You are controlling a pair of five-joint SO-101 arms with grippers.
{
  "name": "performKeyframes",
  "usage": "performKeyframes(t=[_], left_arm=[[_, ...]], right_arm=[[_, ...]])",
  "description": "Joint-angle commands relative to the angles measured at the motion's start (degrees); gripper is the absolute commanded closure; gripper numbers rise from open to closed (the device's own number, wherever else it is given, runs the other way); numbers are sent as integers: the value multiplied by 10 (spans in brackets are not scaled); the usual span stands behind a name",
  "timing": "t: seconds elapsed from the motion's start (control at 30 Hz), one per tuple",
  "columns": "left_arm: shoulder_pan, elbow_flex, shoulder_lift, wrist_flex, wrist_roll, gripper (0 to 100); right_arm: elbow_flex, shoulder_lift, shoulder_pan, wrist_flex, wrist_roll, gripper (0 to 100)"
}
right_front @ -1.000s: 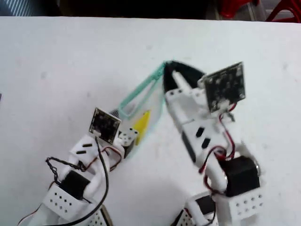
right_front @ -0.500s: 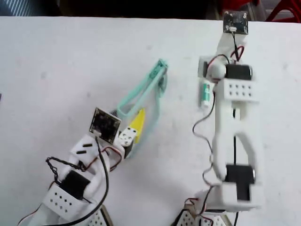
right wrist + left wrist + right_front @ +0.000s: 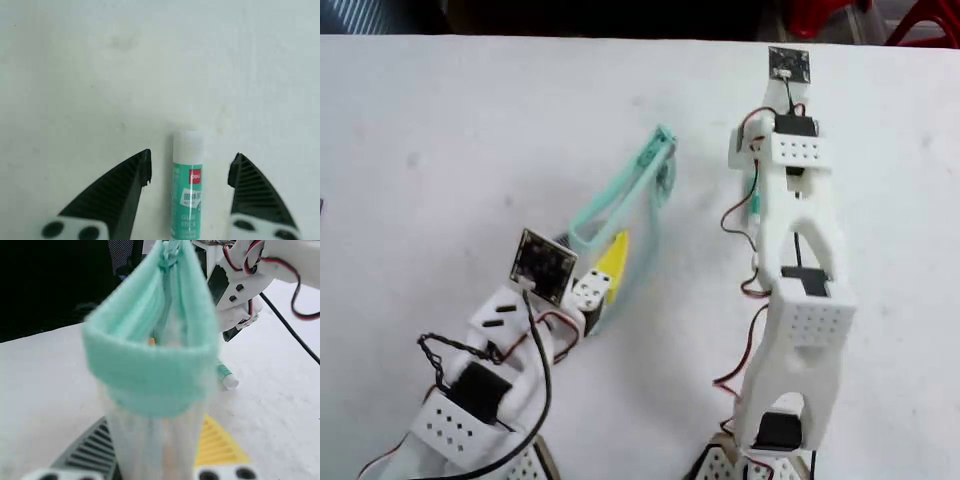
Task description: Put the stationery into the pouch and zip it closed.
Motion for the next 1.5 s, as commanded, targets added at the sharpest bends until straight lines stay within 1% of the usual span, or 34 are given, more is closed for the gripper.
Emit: performKeyframes(t=[0.0, 0.27, 0.3, 0.37, 0.43, 0.47, 0.5, 0.53, 0.6, 0.83, 1.1, 1.27, 1.47], left_arm=[[5, -17, -8, -1, -5, 914], [5, -17, -8, -1, -5, 914], [4, -17, -8, -1, -5, 914], [3, -17, -8, -1, -5, 914], [3, -17, -8, -1, -5, 914], [3, -17, -8, -1, -5, 914], [3, -17, -8, -1, -5, 915], [3, -17, -8, -1, -5, 915], [3, -17, -8, -1, -5, 915], [3, -16, -8, -1, -5, 915], [4, -16, -8, -1, -5, 914], [5, -16, -8, -1, -5, 914], [5, -16, -8, -1, -5, 914]], right_arm=[[-42, 25, 4, 9, -4, 758], [-113, 89, 4, 72, -1, 759], [-119, 99, 4, 76, 0, 771], [-121, 116, 4, 74, 0, 848], [-125, 129, 9, 73, 0, 980], [-131, 134, 13, 75, -3, 991], [-135, 137, 16, 76, -3, 961], [-137, 141, 21, 77, -3, 950], [-137, 142, 27, 77, -4, 984], [-139, 139, 29, 92, -4, 982], [-135, 102, 29, 94, -4, 982], [-138, 81, 20, 131, 0, 982], [-138, 76, 1, 153, -1, 982]])
